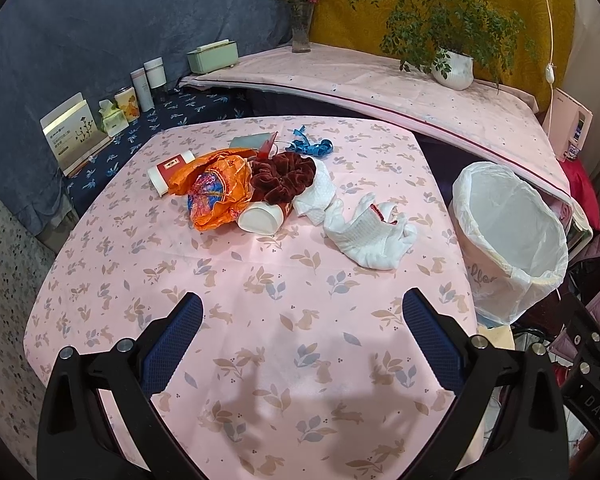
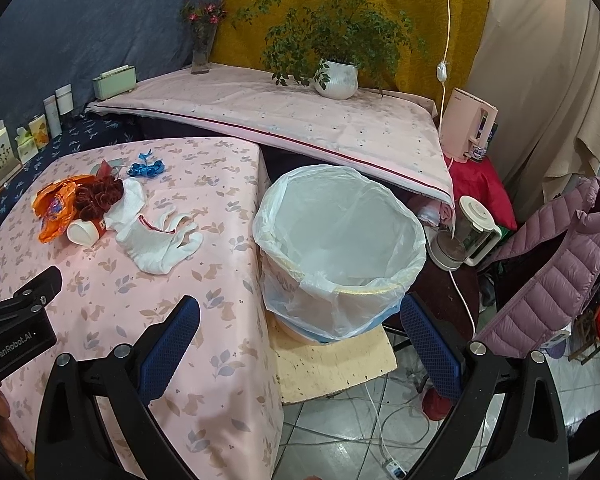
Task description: Collect trash
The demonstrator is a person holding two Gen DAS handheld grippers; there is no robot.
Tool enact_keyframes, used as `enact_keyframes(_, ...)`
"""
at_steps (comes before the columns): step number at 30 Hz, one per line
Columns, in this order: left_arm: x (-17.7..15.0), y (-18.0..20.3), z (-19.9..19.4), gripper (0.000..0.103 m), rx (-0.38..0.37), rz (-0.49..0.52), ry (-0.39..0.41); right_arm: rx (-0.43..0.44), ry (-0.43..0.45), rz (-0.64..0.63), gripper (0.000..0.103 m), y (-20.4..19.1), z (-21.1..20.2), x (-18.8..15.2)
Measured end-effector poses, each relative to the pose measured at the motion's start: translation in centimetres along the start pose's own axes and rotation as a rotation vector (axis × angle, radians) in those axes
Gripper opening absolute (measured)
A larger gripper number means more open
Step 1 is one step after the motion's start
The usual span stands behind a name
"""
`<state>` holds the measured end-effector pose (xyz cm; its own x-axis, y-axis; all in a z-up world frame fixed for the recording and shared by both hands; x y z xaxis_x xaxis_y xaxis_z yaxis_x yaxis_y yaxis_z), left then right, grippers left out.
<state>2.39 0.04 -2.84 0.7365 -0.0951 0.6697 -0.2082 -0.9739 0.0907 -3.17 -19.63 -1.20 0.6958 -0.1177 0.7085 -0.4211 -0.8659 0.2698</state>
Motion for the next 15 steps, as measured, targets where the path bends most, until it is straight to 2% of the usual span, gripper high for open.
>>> enact_keyframes(9, 0.7, -1.7, 0.4, 0.095, 0.003, -0.021, 0.029, 0.020, 0.019, 0.034, 0.096, -0.8, 0.2, 0.9)
enact_keyframes(15, 1.3, -4.2, 1.6, 0.095, 0.003, -0.038, 0.039, 0.101, 0.019, 0.077, 0.096, -3.1, 1.7, 1.8)
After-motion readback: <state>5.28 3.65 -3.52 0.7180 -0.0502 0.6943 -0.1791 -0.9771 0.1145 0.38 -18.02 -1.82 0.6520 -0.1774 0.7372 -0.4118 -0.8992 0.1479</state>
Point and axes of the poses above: each gripper's, at about its wrist camera, not at the fingertips, and z roughly the way its jaws point, y to its right, x to its top, the point moved 5 cm from there along z, roughly the way its jaws point, and after that the axes turned 11 degrees about -x, right-handed, at the moved point
